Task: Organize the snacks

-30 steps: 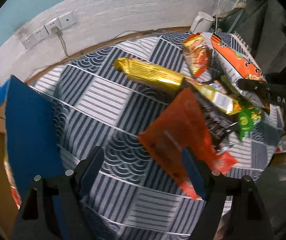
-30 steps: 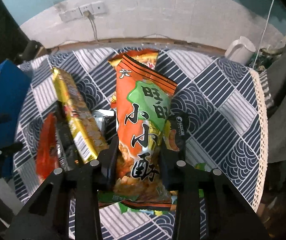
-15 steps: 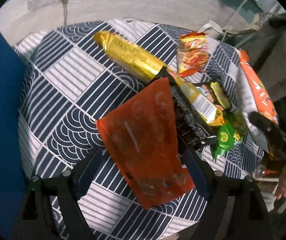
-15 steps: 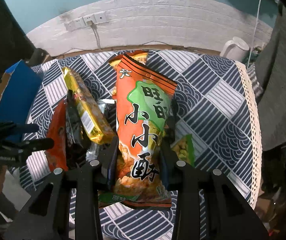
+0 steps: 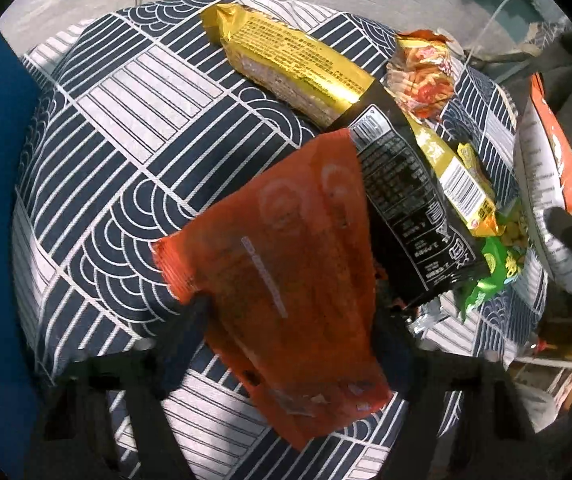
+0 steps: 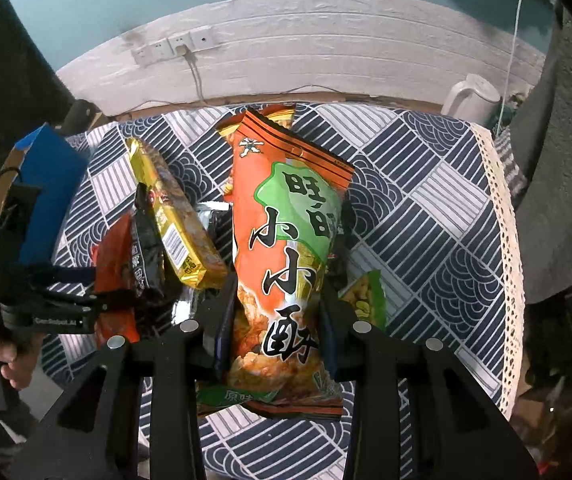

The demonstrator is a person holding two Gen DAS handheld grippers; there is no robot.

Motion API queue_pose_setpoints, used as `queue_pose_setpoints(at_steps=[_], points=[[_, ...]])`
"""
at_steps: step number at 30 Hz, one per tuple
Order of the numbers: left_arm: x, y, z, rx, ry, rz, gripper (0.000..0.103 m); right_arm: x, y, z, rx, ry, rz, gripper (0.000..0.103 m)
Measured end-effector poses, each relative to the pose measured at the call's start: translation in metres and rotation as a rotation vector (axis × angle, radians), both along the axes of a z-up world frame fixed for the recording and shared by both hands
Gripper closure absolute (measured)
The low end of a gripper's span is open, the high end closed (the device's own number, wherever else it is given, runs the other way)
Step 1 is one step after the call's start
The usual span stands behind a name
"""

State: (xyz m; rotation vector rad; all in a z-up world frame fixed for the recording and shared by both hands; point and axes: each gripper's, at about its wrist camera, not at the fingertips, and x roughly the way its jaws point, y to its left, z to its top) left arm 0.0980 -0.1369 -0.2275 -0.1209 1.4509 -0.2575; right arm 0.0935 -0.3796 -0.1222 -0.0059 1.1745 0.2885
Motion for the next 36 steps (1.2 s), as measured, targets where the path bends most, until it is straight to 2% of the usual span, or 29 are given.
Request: queue_pose_setpoints(at_steps=[1, 3, 5, 8, 17, 25, 30, 36], points=[[0.001, -0.001, 0.001, 0.001, 0.0, -0.002, 0.039, 0.0, 0.001, 0.0, -0.001, 0.0, 0.003, 0.069], [-0.002, -0.002, 0.004, 0.008, -0.008, -0.016, 0.056, -0.001, 0.004, 0.0, -0.007, -0.002, 0.011, 0.069], [-0.005, 0.0, 0.008, 0.009, -0.02, -0.038, 0.066, -0.003, 0.007, 0.001, -0.015, -0.004, 0.019, 0.069], [-0.008, 0.003, 0.016, 0.011, -0.04, -0.06, 0.074, -0.004, 0.01, 0.005, -0.022, -0.012, 0.026, 0.069], [-0.017, 0.028, 0.039, 0.011, -0.084, -0.064, 0.077, -0.012, 0.023, 0.02, -0.037, -0.038, 0.051, 0.069], [-0.025, 0.035, 0.082, 0.066, -0.213, -0.095, 0.076, -0.019, 0.037, 0.038, -0.035, -0.066, 0.079, 0.069], [-0.033, 0.034, 0.108, 0.134, -0.313, -0.143, 0.076, -0.022, 0.048, 0.05, -0.039, -0.086, 0.097, 0.069], [-0.042, 0.046, 0.137, 0.179, -0.403, -0.172, 0.076, -0.025, 0.06, 0.063, -0.045, -0.113, 0.117, 0.069]])
